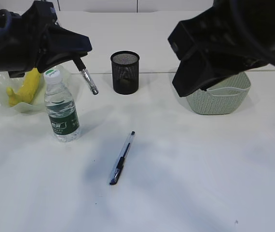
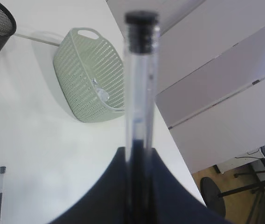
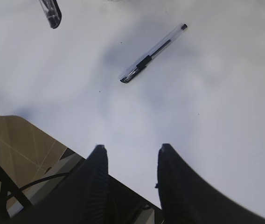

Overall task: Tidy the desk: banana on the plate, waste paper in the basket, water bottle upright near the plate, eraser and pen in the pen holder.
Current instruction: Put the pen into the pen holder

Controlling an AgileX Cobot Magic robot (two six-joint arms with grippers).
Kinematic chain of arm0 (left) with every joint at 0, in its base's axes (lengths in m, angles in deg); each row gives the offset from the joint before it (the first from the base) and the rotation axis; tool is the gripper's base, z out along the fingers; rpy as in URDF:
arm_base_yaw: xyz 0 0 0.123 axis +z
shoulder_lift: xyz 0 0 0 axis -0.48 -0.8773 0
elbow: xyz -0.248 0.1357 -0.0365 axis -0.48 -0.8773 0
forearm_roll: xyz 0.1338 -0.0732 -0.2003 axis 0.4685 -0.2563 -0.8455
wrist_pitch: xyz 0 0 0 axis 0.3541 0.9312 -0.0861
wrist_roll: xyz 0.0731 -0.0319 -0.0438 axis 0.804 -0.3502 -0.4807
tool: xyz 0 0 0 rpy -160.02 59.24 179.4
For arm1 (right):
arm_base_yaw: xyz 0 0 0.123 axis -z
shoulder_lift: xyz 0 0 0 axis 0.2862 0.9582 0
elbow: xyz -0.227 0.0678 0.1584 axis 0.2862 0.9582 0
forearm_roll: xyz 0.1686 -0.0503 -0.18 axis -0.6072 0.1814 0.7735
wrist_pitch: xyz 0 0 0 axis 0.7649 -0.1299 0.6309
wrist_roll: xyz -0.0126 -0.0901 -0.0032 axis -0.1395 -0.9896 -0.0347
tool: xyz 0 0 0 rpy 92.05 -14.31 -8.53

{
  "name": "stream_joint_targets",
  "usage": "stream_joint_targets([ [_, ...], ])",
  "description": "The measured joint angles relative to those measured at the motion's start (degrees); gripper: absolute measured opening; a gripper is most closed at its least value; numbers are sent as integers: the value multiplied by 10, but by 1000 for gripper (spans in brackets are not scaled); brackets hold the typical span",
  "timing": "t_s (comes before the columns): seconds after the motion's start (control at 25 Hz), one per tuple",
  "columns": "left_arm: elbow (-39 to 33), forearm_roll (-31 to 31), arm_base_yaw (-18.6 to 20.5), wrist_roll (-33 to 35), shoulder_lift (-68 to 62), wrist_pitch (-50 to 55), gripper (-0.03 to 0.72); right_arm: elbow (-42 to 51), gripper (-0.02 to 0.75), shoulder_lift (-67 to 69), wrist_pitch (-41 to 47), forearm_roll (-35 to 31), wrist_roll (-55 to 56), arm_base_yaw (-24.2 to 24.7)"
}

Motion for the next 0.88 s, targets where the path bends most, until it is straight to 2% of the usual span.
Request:
stream_joint_targets([
  [0.44, 57, -1, 0, -86, 0, -28, 25, 0, 269, -1, 1, 4, 6, 0],
  [0.68, 61, -2, 0, -113, 0, -56, 25, 0, 269, -1, 2, 4, 8, 0],
  [0.88, 61, -4, 0, -186, 0, -94, 25, 0, 269, -1, 3, 4, 10, 0],
])
